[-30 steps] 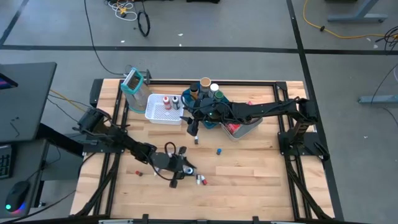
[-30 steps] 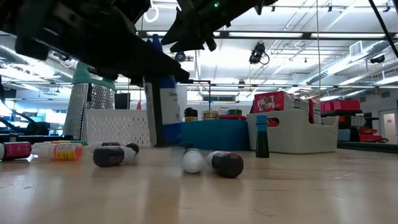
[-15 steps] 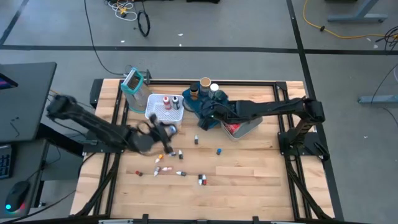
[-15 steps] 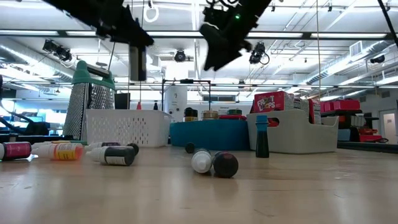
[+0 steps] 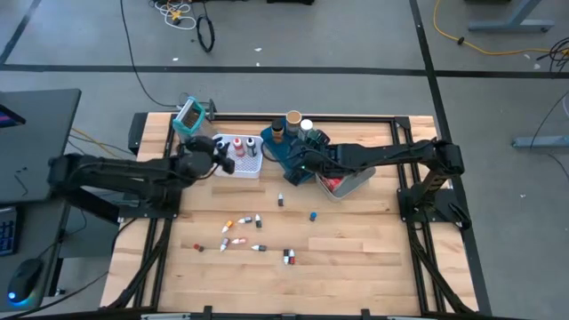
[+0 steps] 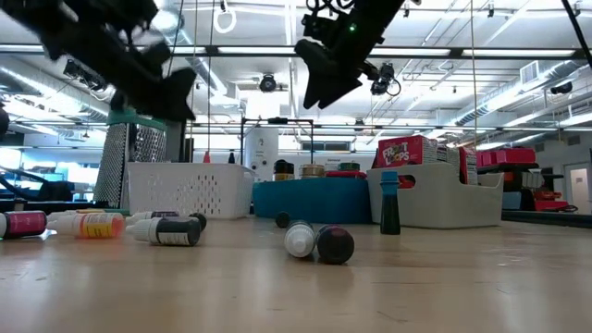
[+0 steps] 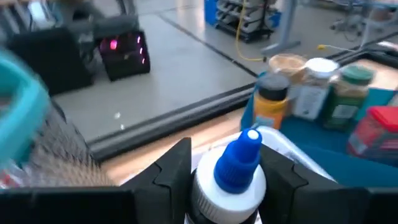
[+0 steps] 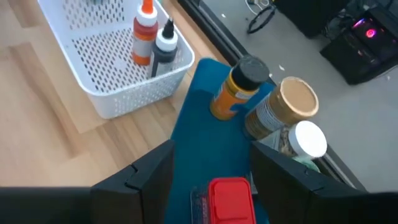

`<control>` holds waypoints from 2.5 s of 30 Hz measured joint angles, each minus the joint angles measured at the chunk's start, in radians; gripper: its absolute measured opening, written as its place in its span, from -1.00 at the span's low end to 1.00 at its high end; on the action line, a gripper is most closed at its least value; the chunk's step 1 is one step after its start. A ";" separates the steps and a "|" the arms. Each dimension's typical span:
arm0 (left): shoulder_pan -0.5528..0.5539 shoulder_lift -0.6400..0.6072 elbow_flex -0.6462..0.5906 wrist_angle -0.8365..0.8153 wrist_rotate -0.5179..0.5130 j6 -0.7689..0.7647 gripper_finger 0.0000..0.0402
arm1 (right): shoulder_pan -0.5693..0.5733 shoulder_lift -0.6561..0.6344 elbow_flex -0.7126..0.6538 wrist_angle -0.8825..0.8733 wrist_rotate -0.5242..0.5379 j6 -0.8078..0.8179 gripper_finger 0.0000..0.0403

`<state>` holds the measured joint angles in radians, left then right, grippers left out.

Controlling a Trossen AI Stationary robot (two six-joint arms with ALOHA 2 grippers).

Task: Pick & Place Kitchen Items
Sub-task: Put the blue food coloring bottle into the white bin, then put the blue lid food coloring bottle into the white bin

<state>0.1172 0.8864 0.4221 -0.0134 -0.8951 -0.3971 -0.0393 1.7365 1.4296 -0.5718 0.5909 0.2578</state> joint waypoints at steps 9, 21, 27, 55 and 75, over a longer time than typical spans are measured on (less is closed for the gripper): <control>0.173 0.152 -0.205 0.400 0.084 -0.005 -0.28 | 0.000 0.000 0.000 0.022 0.003 -0.040 0.07; 0.279 0.328 -0.215 0.512 0.212 0.101 -0.07 | -0.001 0.000 0.000 0.145 0.000 -0.136 0.07; 0.306 0.351 -0.215 0.563 0.208 0.117 -0.05 | -0.001 0.000 0.000 0.161 -0.005 -0.145 0.07; 0.208 0.168 -0.217 0.596 0.176 0.003 -0.04 | -0.001 0.000 0.000 0.131 -0.051 -0.109 0.07; -0.183 -0.299 -0.216 0.588 0.580 0.304 -0.04 | 0.000 -0.001 -0.124 0.241 -0.126 -0.120 0.07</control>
<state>-0.0661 0.5873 0.2057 0.5743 -0.3152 -0.0927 -0.0395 1.7355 1.3057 -0.3310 0.4647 0.1378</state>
